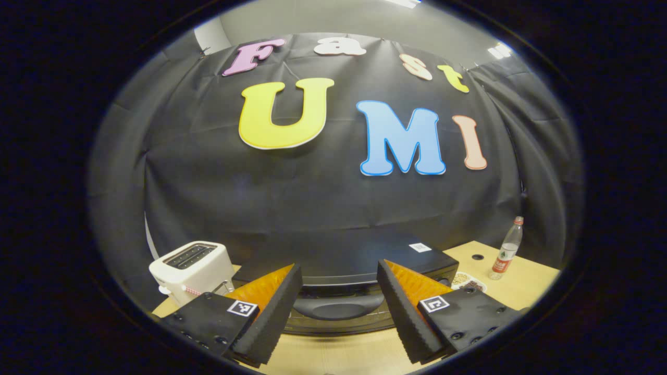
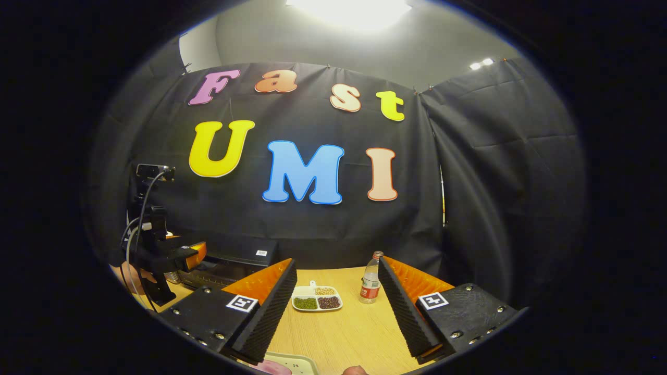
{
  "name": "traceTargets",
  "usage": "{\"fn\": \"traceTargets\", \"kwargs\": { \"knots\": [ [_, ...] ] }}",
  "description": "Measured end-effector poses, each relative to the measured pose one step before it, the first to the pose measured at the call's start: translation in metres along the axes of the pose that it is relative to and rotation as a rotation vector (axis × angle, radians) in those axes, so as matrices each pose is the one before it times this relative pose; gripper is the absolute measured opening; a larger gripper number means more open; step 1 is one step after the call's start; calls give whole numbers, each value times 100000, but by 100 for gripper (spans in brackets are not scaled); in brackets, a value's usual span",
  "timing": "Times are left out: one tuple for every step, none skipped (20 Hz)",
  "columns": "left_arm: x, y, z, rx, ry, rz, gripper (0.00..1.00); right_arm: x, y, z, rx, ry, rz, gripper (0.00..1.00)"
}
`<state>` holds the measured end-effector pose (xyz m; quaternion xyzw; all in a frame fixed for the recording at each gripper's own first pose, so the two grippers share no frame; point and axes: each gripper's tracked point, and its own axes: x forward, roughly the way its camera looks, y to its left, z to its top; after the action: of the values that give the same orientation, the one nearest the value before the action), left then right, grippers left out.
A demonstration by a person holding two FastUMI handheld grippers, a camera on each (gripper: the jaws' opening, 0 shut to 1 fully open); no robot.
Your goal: Open the electric oven with the left hand, put the food in, and close the electric oven.
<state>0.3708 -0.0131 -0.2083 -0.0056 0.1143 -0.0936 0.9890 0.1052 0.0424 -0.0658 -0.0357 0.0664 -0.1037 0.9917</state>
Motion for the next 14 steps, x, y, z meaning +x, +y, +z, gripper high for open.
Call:
{"fn": "traceTargets", "kwargs": {
  "knots": [
    [551,37,-747,-22,1504,93,99,57,-131,-53,-140,512,-696,96],
    [452,101,-707,223,1361,583,97,-14,-208,-182,-530,492,-737,96],
    [436,83,-537,-69,880,585,91,78,-194,19,-703,327,-643,96],
    [334,-71,-404,-656,738,331,100,-8,-249,79,-580,-31,-616,96],
    [114,-15,-333,-634,826,176,100,-2,-275,104,-485,-127,-532,96],
    [29,143,-500,-157,809,748,100,-24,-198,-29,-429,-36,-248,96],
    [-8,145,-437,-74,1277,804,100,16,-182,103,-346,39,-160,96],
    [-66,-121,-46,827,-817,360,100,28,-270,20,-292,96,-114,96],
    [80,-151,73,1472,-1417,300,100,-49,-148,83,-196,133,-48,96],
    [-425,-99,-367,1042,959,677,100,14,-164,-40,112,27,77,96],
    [-379,22,309,58,-2077,370,100,-14,-114,72,204,56,127,97],
    [-611,-38,-528,-524,1101,342,100,-102,-145,-18,169,-30,234,96],
    [-620,31,62,-336,-1124,88,97,-115,-79,19,145,42,374,97],
    [-502,-55,-501,87,847,266,97,-41,-41,-54,113,73,635,96]
  ]
}}
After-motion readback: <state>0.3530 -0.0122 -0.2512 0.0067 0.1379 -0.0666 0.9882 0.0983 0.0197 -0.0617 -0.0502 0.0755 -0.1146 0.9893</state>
